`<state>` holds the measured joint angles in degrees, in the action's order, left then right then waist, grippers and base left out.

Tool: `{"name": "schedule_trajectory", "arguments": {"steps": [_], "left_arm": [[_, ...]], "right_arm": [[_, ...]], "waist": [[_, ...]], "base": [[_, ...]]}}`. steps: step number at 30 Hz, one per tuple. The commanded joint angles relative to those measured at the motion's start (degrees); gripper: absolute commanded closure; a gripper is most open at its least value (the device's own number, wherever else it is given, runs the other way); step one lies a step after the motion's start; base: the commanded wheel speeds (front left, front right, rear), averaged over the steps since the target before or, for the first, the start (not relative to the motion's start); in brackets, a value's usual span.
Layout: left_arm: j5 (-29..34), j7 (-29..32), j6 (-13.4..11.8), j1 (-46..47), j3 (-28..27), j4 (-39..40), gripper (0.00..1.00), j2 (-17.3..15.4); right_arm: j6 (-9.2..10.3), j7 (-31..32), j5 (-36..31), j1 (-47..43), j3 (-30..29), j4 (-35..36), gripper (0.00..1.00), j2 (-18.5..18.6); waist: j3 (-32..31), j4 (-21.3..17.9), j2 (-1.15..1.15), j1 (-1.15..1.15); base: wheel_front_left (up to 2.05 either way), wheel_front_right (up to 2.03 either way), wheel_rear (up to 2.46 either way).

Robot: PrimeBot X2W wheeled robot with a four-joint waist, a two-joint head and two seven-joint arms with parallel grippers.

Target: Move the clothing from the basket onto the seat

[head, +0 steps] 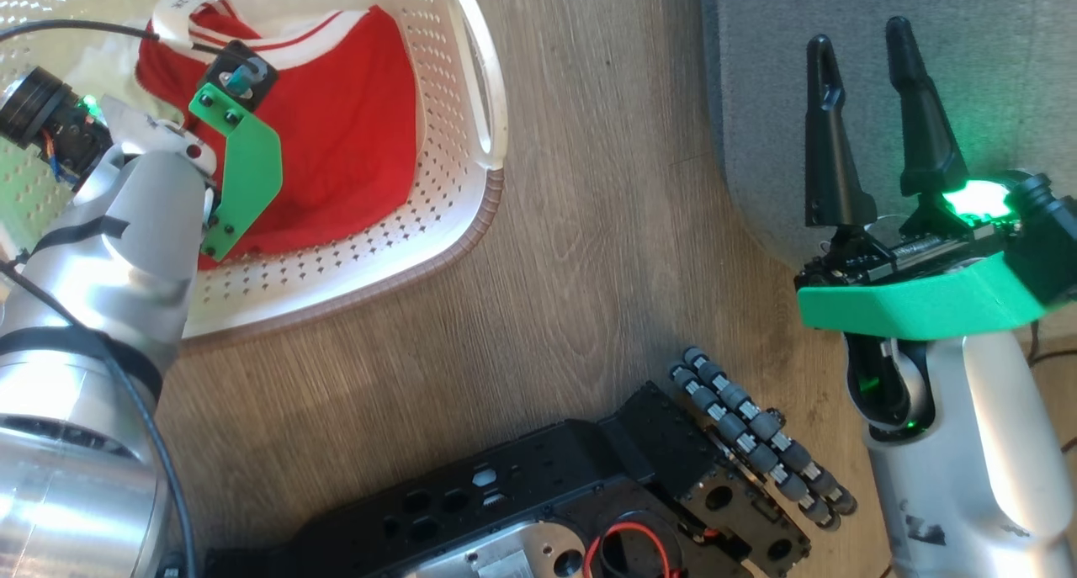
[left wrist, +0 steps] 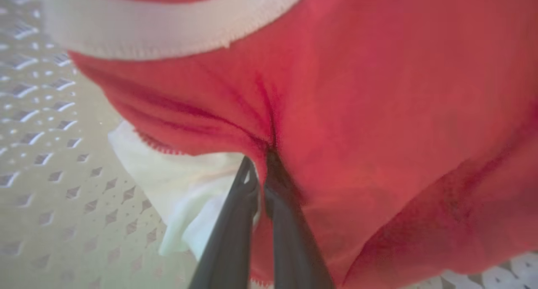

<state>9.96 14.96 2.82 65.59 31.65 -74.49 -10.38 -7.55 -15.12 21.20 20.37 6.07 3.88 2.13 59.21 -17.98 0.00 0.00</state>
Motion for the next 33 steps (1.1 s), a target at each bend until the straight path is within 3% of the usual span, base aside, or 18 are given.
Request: {"name": "schedule_trajectory", "arguments": {"steps": [1, 7, 14, 25, 30, 33], "left_arm": [[-0.55, -0.87, -0.36, -1.96, -0.70, 0.54, 1.00, -0.87], [-2.90, -4.49, -2.05, -3.73, -2.03, 0.54, 1.00, -1.02], [-4.55, -11.10, -3.56, -8.49, -1.92, 0.54, 1.00, 1.84], [-8.77, -26.90, -6.59, -16.09, -3.43, 0.90, 1.00, 5.30], [-11.33, -29.78, -7.40, -19.74, -4.48, 3.94, 1.00, 6.51], [-12.77, -29.91, -8.15, -22.71, -5.27, 10.65, 1.00, 6.77]], "right_arm": [[0.06, 0.12, 0.84, -2.76, -0.98, -0.64, 0.00, 0.75], [0.06, 0.12, 0.72, -0.32, -0.82, -2.64, 0.00, 0.75], [0.06, 0.12, -1.38, -0.98, -2.51, -4.48, 0.00, 0.75], [0.06, 0.12, -4.51, -3.78, -2.29, -6.81, 0.00, 0.75], [0.06, 0.12, -5.15, -6.43, -1.97, -8.13, 0.00, 1.09], [0.06, 0.12, -5.39, -8.09, -1.35, -8.48, 0.00, 1.79]], "waist": [[-0.44, -0.14, 0.00, 0.00], [-3.82, -0.63, 0.00, 0.00], [-13.00, 2.39, 0.00, 0.00], [-28.46, 6.95, 0.00, 0.00], [-35.22, 9.50, 0.00, 0.00], [-39.02, 10.76, 0.00, 0.00]], "base": [[0.00, 0.00, 0.00], [0.00, 0.00, 0.00], [0.00, 0.00, 0.00], [0.00, 0.00, 0.00], [0.00, 0.00, 0.00], [0.00, 0.00, 0.00]]}}
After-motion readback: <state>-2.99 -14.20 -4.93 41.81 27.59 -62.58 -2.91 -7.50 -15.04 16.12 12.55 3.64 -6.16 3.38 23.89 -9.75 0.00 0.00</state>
